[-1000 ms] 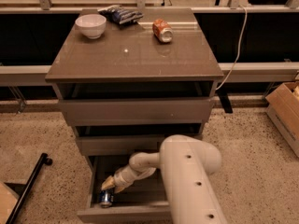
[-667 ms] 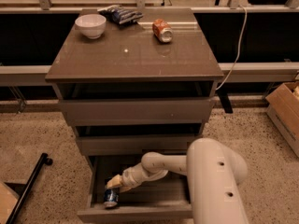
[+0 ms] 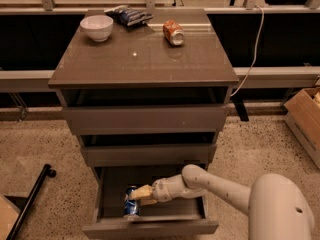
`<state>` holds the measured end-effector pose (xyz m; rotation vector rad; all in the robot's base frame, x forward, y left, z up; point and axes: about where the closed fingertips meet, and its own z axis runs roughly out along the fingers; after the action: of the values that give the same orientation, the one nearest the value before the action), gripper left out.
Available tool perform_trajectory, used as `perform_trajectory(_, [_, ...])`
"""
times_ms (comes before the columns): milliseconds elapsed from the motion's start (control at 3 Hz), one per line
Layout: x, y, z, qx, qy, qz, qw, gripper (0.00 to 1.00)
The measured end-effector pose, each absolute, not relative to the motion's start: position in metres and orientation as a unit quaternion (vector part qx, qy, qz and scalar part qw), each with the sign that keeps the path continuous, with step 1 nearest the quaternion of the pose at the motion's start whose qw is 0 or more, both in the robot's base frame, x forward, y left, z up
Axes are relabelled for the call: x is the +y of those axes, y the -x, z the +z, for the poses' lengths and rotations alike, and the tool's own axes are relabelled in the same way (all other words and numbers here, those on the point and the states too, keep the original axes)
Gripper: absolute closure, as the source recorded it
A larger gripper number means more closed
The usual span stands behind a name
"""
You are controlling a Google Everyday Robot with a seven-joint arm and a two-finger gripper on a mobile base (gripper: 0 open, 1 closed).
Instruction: Pick pepsi can from bottom drawer and place on counter
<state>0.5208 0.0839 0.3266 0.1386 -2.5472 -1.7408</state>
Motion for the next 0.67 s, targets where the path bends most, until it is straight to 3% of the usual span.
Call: perform_trajectory(667, [0.007, -0.482, 0.422, -0.806, -0.065, -0.587, 0.033, 1.00])
